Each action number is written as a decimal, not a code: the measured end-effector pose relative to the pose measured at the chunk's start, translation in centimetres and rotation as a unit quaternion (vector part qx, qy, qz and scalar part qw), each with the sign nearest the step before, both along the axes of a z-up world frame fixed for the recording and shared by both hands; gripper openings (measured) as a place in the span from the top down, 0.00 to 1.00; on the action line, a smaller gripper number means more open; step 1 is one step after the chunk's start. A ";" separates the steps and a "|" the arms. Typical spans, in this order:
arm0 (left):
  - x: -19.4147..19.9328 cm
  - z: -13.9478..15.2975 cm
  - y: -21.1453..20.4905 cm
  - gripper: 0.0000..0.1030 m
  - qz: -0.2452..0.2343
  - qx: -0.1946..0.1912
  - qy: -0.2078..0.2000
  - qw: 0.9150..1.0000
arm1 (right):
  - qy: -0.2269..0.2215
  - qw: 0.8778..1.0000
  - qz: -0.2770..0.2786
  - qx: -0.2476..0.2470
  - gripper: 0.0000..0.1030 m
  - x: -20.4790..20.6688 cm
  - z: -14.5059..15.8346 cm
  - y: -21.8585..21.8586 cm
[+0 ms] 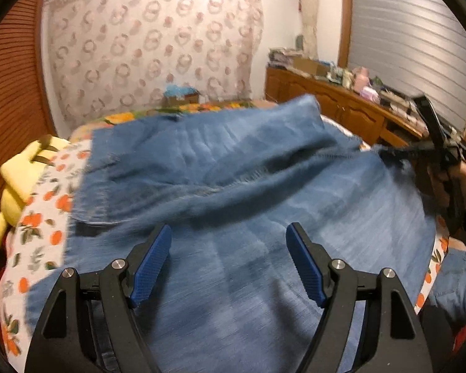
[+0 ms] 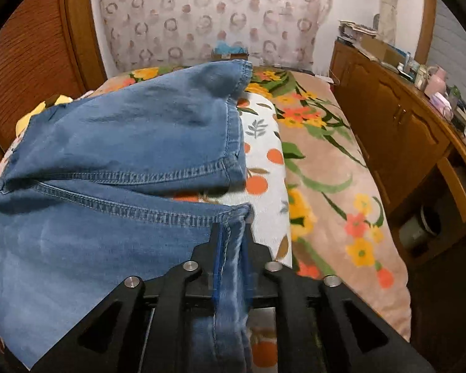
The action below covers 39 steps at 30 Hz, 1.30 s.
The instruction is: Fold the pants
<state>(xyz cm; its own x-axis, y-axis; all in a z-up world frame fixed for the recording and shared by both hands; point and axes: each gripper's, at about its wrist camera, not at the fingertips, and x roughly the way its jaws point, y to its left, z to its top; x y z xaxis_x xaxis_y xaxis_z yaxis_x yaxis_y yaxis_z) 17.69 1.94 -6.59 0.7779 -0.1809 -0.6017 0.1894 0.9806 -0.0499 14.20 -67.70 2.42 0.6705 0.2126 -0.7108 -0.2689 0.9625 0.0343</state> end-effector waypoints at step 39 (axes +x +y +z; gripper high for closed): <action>-13.6 -4.9 10.1 0.39 0.113 -0.022 0.065 0.991 | -0.068 0.997 -0.001 0.041 0.39 -17.6 -2.7 -3.2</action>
